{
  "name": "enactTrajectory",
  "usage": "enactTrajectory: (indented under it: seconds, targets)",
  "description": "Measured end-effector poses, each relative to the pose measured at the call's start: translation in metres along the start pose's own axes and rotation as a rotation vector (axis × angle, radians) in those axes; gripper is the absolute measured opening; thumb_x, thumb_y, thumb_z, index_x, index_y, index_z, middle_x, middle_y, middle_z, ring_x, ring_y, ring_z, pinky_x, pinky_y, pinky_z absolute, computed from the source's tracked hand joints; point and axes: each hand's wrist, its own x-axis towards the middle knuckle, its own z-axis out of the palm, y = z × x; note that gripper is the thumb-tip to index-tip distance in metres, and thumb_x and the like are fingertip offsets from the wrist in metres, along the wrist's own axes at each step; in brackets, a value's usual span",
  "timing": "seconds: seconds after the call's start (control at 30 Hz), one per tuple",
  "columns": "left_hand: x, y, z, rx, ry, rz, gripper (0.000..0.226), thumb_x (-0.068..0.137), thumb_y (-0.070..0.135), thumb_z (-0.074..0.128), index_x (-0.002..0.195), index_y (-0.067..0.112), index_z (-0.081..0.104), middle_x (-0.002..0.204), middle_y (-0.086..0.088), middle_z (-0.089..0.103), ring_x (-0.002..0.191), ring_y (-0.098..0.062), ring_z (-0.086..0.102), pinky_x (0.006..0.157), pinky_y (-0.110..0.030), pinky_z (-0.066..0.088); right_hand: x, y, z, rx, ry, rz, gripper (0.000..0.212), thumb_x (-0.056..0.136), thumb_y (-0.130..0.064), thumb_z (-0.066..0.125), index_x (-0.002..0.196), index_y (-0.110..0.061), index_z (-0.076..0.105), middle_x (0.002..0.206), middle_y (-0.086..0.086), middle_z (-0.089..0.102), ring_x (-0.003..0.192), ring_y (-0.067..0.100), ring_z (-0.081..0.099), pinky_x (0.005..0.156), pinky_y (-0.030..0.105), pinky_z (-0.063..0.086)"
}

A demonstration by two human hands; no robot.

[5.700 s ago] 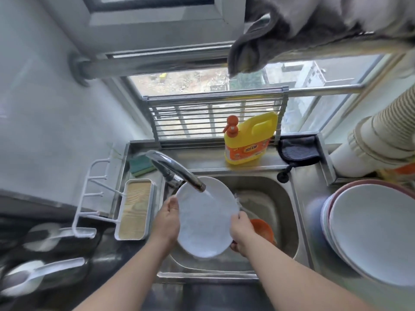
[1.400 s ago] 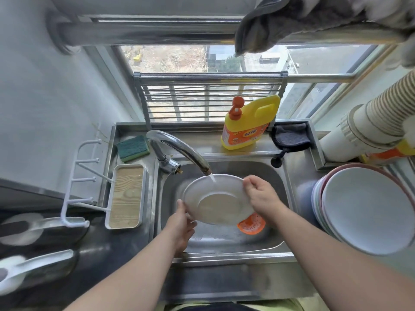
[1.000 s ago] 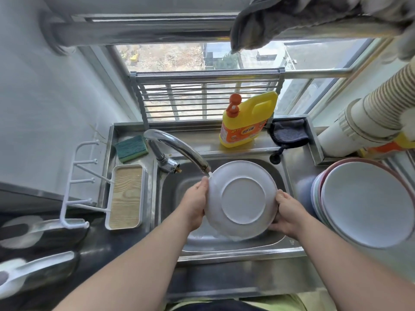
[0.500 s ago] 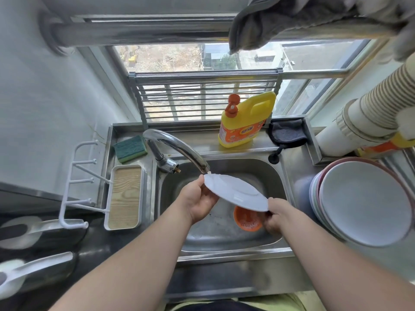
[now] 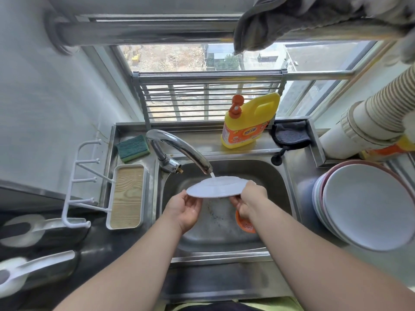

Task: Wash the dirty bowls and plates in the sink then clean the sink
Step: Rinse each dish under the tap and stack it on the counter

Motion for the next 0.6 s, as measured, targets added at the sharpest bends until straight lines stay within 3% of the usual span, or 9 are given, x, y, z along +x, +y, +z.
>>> enactTrajectory:
  seconds: [0.1,0.2,0.3,0.4,0.47,0.6]
  targets:
    - [0.001,0.005,-0.021,0.049,0.149,0.008,0.026,0.110,0.006,0.044,0.118,-0.012,0.060,0.093,-0.025,0.074,0.059,-0.033,0.075,0.053,-0.037,0.064,-0.011,0.010,0.018,-0.176,-0.070,-0.083,0.024,0.107,-0.019,0.046,0.119,-0.006,0.062,0.111,0.019,0.071,0.083,0.036,0.076,0.051,0.040,0.060]
    - [0.002,0.006,-0.040,0.105,0.254,-0.009,0.026,0.110,0.008,0.042,0.104,-0.012,0.057,0.062,-0.020,0.069,0.041,-0.025,0.067,0.039,-0.027,0.056,-0.028,0.016,0.036,-0.386,-0.134,-0.156,0.022,0.106,-0.022,0.047,0.120,-0.008,0.056,0.118,0.015,0.061,0.092,0.039,0.072,0.048,0.037,0.059]
    - [0.005,0.003,-0.052,0.150,0.303,-0.050,0.026,0.110,0.017,0.047,0.098,0.000,0.061,0.053,-0.011,0.064,0.034,-0.019,0.061,0.032,-0.023,0.048,-0.042,0.021,0.045,-0.609,-0.190,-0.226,0.023,0.108,-0.032,0.047,0.116,-0.011,0.051,0.116,0.011,0.055,0.098,0.038,0.068,0.046,0.037,0.060]
    - [-0.001,-0.002,-0.054,0.233,0.289,-0.072,0.031,0.112,0.027,0.044,0.102,0.007,0.066,0.059,-0.007,0.070,0.040,-0.020,0.066,0.033,-0.024,0.049,-0.045,0.025,0.035,-0.802,-0.264,-0.317,0.027,0.105,-0.038,0.042,0.109,-0.013,0.053,0.112,0.012,0.056,0.095,0.034,0.066,0.054,0.047,0.064]
    - [-0.007,-0.005,-0.052,0.299,0.281,-0.084,0.033,0.113,0.032,0.041,0.112,0.010,0.066,0.075,-0.010,0.075,0.061,-0.028,0.073,0.038,-0.033,0.056,-0.043,0.025,0.017,-0.864,-0.273,-0.381,0.028,0.104,-0.039,0.040,0.101,-0.015,0.054,0.106,0.013,0.059,0.094,0.033,0.065,0.056,0.047,0.064]
    - [-0.015,-0.012,-0.043,0.429,0.275,-0.043,0.040,0.115,0.040,0.034,0.109,0.011,0.061,0.107,-0.014,0.072,0.088,-0.031,0.067,0.069,-0.047,0.057,-0.026,0.020,-0.030,-0.750,-0.305,-0.421,0.029,0.106,-0.038,0.045,0.084,-0.022,0.056,0.087,0.010,0.063,0.074,0.027,0.062,0.051,0.035,0.055]
